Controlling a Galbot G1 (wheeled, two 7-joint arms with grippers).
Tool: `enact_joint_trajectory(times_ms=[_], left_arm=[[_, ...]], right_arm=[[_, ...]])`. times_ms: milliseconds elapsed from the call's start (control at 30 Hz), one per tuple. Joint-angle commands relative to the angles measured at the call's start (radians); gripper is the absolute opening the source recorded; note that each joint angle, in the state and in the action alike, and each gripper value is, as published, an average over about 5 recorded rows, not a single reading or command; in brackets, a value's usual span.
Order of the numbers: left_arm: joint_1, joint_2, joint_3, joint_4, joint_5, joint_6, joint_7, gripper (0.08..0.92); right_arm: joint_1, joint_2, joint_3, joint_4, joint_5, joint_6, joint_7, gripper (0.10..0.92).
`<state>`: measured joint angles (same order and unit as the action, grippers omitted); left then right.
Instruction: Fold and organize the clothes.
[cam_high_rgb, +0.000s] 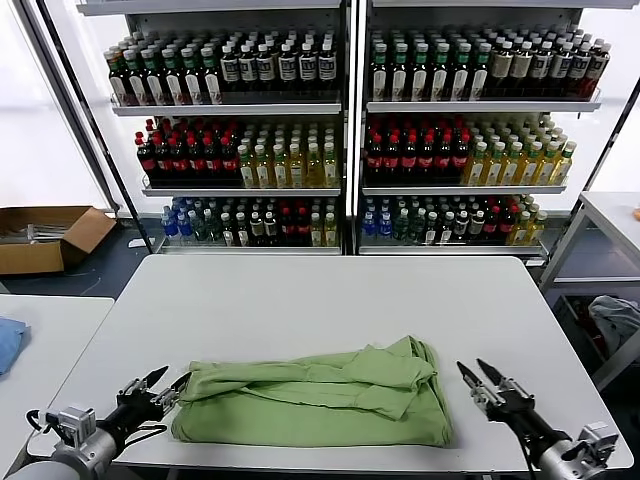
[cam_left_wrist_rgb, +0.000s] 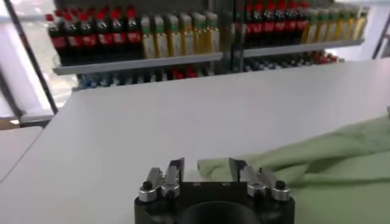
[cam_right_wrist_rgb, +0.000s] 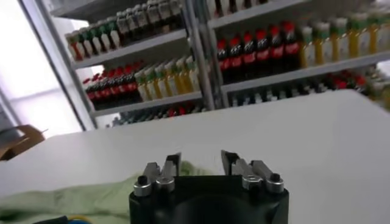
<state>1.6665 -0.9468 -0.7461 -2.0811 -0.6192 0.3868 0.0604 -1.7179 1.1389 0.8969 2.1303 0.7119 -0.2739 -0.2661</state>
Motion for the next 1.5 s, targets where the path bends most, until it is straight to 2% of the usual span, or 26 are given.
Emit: enact_joint_trajectory(times_ms=[33, 167, 267, 400, 500, 833, 1100, 1300, 1400, 1500], left_arm=[[0.037, -0.159, 0.053, -0.055, -0.019, -0.061, -0.184, 0.629], [0.018, -0.227, 0.145, -0.037, 0.061, -0.054, -0.228, 0.748], [0.002, -0.258, 0.195, -0.016, 0.111, -0.037, -0.266, 0.805], [-0.014, -0.284, 0.236, 0.01, 0.152, -0.024, -0.289, 0.821], [-0.014, -0.289, 0.249, 0.017, 0.16, -0.018, -0.289, 0.803], [-0.002, -0.27, 0.252, 0.053, 0.166, -0.015, -0.248, 0.535], [-0.005, -0.227, 0.216, 0.016, 0.197, -0.057, -0.179, 0.301], [-0.03, -0.134, 0.032, 0.005, 0.126, -0.079, -0.098, 0.133], [-0.041, -0.074, -0.104, 0.017, 0.058, -0.08, -0.077, 0.094], [-0.049, -0.008, -0.231, 0.065, -0.015, -0.08, -0.052, 0.091]], right_arm=[[-0.03, 0.016, 0.096, -0.018, -0.006, 0.088, -0.011, 0.682], [-0.044, 0.028, 0.087, -0.018, -0.014, 0.098, -0.015, 0.784], [-0.041, 0.025, 0.085, -0.017, -0.012, 0.098, -0.015, 0.817], [-0.031, 0.015, 0.084, -0.019, -0.007, 0.097, -0.014, 0.822], [-0.027, 0.013, 0.082, -0.02, -0.005, 0.097, -0.015, 0.823], [-0.024, -0.002, 0.09, -0.001, 0.067, 0.08, -0.006, 0.823], [0.004, -0.01, 0.08, 0.015, 0.078, 0.065, 0.002, 0.823], [0.022, -0.008, 0.078, 0.033, 0.078, 0.06, 0.007, 0.823], [0.026, -0.011, 0.08, 0.043, 0.08, 0.058, 0.01, 0.823], [0.031, -0.011, 0.078, 0.053, 0.082, 0.056, 0.013, 0.823]])
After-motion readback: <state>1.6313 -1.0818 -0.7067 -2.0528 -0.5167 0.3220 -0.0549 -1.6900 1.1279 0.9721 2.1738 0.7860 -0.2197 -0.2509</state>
